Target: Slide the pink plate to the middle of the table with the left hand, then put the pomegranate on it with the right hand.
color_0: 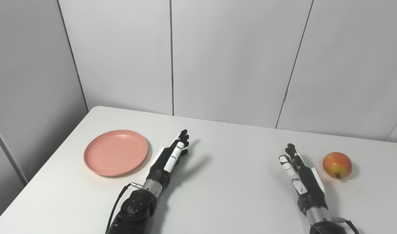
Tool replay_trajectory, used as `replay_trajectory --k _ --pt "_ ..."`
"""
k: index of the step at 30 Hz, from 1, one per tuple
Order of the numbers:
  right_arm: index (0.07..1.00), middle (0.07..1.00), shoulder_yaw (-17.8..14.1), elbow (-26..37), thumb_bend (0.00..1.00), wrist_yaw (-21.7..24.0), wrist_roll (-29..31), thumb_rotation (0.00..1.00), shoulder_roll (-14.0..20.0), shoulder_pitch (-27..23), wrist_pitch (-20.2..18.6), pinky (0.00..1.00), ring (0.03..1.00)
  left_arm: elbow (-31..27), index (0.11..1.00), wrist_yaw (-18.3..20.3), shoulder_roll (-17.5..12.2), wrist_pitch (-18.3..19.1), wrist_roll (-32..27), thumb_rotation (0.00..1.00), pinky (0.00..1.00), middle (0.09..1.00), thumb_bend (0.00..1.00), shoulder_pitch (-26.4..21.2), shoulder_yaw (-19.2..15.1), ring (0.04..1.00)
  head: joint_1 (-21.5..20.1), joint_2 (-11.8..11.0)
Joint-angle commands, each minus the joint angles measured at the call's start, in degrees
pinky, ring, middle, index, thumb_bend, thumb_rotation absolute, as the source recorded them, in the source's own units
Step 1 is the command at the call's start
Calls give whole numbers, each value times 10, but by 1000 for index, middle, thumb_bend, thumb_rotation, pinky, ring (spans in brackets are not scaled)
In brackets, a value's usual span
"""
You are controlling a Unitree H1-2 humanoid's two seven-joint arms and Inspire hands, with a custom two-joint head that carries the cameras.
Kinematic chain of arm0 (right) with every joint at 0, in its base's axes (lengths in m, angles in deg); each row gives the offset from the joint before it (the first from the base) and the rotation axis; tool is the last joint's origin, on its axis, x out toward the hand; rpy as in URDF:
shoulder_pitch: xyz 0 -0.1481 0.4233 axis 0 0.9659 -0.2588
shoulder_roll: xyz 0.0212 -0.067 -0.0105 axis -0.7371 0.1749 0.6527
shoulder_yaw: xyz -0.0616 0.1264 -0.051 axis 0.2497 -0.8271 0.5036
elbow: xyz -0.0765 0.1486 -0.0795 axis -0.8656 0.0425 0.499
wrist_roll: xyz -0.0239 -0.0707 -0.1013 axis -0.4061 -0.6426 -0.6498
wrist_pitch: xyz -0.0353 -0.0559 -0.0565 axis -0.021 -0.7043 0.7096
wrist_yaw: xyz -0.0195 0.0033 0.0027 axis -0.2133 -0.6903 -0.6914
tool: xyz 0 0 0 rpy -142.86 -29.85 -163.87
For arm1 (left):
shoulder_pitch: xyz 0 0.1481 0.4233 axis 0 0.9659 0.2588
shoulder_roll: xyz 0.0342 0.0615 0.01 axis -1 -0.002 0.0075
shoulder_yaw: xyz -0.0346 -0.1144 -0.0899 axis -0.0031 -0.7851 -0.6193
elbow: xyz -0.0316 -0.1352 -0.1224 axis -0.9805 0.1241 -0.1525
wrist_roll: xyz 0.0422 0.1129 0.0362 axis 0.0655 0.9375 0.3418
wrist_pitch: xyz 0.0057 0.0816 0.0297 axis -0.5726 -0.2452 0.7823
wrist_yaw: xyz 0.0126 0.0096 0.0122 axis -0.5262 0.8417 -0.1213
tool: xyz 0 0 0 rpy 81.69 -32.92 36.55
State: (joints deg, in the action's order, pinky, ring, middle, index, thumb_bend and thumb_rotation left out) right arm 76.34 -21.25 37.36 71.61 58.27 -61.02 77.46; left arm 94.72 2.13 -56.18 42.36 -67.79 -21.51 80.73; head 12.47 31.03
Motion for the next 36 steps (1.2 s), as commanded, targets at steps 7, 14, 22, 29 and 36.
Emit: replay_trajectory --k 7,14,22,29,36 --pt "979 972 -12 0 569 13 19 772 12 -14 31 966 948 27 938 -40 30 -2 44 1000 885 954 531 -13 17 938 22 -16" --pt "986 987 -19 -16 560 20 32 794 10 -16 43 999 970 43 935 -54 33 -5 64 1000 898 957 573 -18 25 944 47 -31" --pt "985 976 -14 -2 517 21 18 804 21 -7 53 983 953 56 931 -68 31 -14 82 1000 895 951 644 -22 37 930 58 -39" --pt "989 979 -18 -4 503 24 23 781 17 -9 53 992 956 60 928 -72 34 -21 75 1000 894 947 633 -21 30 928 52 -43" --pt "997 985 -17 -13 512 20 20 799 14 -12 58 991 967 59 945 -52 49 -66 22 1000 895 954 524 -13 2 943 56 -49"
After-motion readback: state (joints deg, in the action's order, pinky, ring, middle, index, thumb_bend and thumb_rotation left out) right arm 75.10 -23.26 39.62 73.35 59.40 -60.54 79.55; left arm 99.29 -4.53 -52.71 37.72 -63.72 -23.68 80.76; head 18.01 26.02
